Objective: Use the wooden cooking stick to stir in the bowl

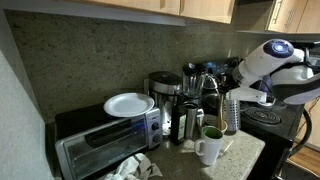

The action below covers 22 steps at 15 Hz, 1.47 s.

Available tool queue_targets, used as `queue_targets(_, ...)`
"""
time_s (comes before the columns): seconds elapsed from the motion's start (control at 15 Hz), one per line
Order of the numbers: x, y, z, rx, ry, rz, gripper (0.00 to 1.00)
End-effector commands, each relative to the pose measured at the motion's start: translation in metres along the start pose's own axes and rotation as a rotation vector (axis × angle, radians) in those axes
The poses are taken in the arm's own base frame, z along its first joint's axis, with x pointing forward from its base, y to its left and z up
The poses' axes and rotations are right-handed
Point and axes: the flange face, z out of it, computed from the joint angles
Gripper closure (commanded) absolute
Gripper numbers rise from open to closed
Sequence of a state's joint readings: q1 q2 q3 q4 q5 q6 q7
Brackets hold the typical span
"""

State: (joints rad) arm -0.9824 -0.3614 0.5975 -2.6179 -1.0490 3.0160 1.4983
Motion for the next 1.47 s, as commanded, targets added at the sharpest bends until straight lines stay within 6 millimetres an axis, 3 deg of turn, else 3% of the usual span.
queue_targets(0.0, 0.000, -0.010, -0.008, 0.039, 0.014, 0.126, 0.93)
queue_targets(0.27, -0.013, -0.025, -0.018, 0.105, 0.002, 0.202, 0.93)
queue_targets(0.53, -0.030, -0.034, -0.012, 0.075, -0.042, 0.127, 0.93)
queue_targets(0.93, -0.011, -0.037, -0.024, 0.000, 0.046, 0.027, 0.93)
queue_targets(1.4, 0.011, -0.040, -0.040, -0.018, 0.187, 0.036, 0.94)
